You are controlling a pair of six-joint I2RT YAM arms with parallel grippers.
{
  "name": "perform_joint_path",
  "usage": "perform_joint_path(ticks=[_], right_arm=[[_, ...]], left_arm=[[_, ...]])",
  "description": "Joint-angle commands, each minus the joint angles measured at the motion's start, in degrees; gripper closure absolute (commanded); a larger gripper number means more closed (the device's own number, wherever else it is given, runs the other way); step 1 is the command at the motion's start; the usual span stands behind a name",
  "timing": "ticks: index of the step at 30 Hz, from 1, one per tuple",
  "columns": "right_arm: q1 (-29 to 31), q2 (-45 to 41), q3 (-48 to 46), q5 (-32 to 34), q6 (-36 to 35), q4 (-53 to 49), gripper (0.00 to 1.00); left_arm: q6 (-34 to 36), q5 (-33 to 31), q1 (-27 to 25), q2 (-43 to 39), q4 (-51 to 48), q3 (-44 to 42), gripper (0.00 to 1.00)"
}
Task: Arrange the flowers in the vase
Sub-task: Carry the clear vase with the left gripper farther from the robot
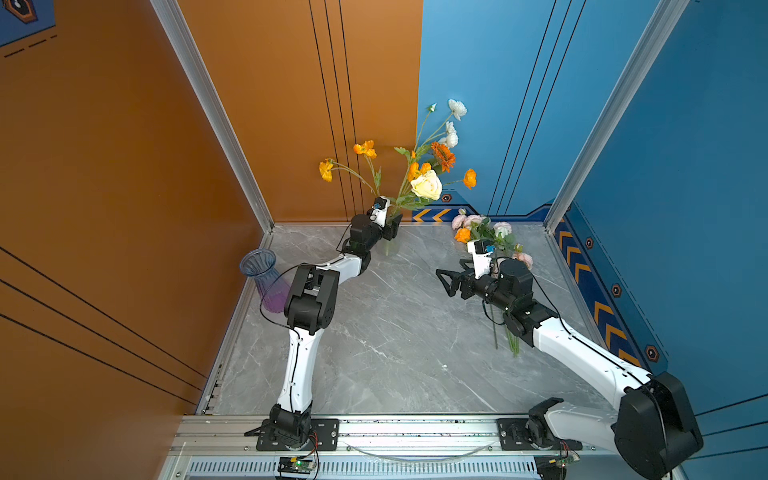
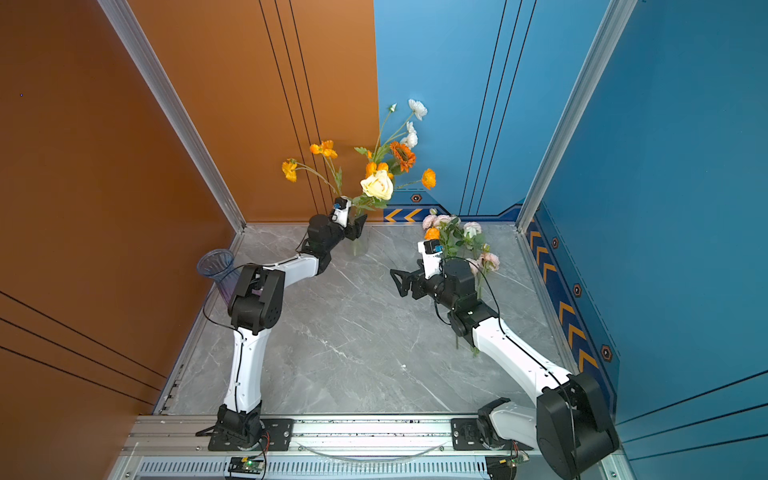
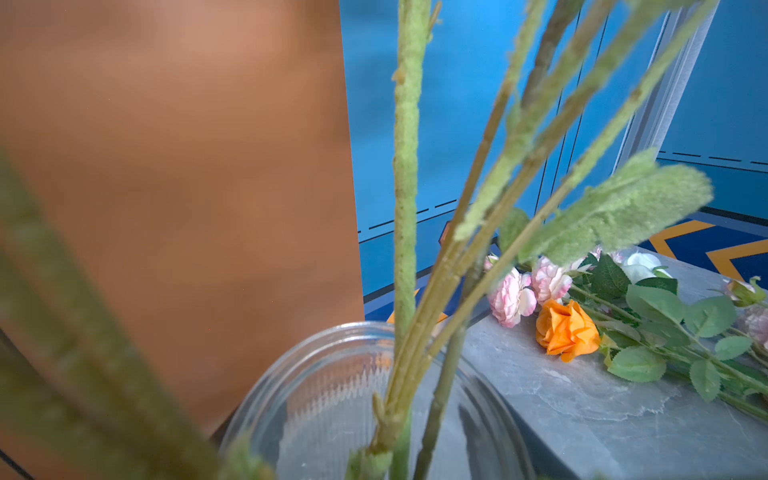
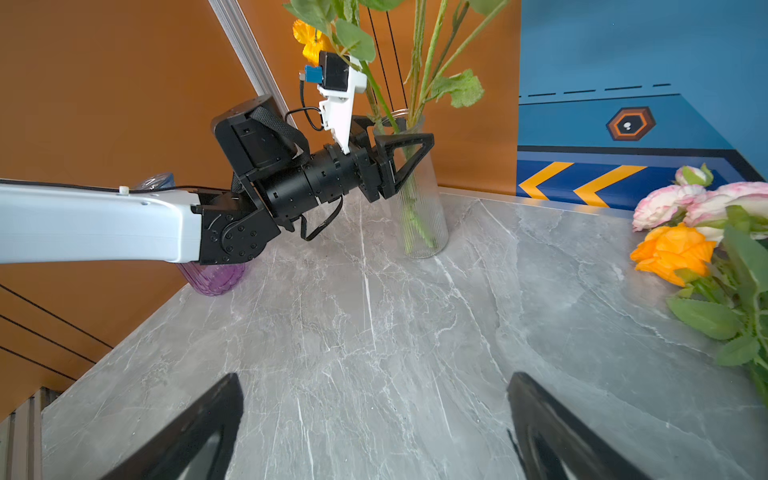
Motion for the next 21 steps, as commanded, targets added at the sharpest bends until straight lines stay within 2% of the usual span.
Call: perform_joint_path(ticks=[1,6,9,16,19,20,21], right_arm=[[-0.26,0.82,1.03,-1.32,0.92,1.41,0.0],[-0.26,0.5,0.62,-1.3,0.97,1.14,0.0],[-0.24,0.24,0.5,-1.28,0.98,1.02,0.0],[-0.26,0.05,0.57,-1.37,0.88,0.33,0.0],[-0.26,-0.04,0.4,-1.37,0.96,0.36,0.0],[-0.26,-0.04,0.34,-1.37,0.96,0.3,0.0],[-0.19,-0.03,0.31,-1.41,1.04,0.17,0.0]], left_arm=[[-0.88,-0.2,0.12,-0.5,8.53,3.51,0.6],[-1.46,-0.59,-0.36,0.43,9.14,3.92,0.59],[-1.69,-0.49,-0.58,0.59,9.14,3.79,0.55],[-2.57,-0.73,-0.58,0.5,9.27,2.44,0.28],[-2.35,0.22,-0.51,0.24,10.13,1.09,0.2],[-2.38,0.35,-0.4,0.15,10.57,0.62,0.16],[-2.4,0.4,-0.33,0.04,10.79,0.14,0.08]])
